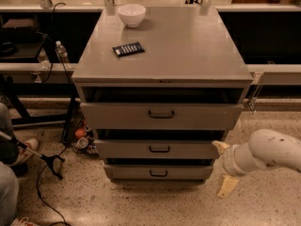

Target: Open middle drawer

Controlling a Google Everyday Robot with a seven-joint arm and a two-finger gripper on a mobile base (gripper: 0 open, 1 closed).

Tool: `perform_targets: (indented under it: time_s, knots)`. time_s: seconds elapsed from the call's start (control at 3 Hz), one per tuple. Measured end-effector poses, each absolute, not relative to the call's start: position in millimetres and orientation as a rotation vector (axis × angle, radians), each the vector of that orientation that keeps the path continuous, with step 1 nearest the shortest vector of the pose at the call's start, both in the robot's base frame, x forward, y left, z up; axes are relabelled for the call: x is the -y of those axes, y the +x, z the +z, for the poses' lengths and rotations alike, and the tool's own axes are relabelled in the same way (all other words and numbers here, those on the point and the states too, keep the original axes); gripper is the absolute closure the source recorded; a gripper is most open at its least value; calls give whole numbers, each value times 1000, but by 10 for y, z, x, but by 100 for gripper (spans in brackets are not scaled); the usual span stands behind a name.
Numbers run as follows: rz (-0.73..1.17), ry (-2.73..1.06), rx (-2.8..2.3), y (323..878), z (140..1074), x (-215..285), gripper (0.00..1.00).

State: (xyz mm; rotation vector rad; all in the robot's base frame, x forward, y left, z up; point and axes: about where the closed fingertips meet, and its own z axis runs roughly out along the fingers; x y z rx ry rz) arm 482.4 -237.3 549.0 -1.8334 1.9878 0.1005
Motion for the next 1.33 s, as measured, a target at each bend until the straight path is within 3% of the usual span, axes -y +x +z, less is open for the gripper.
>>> perform_targets:
  time_s: [1.33]
  knots:
    - [-6, -1876, -1955, 5224, 4523, 2227, 0]
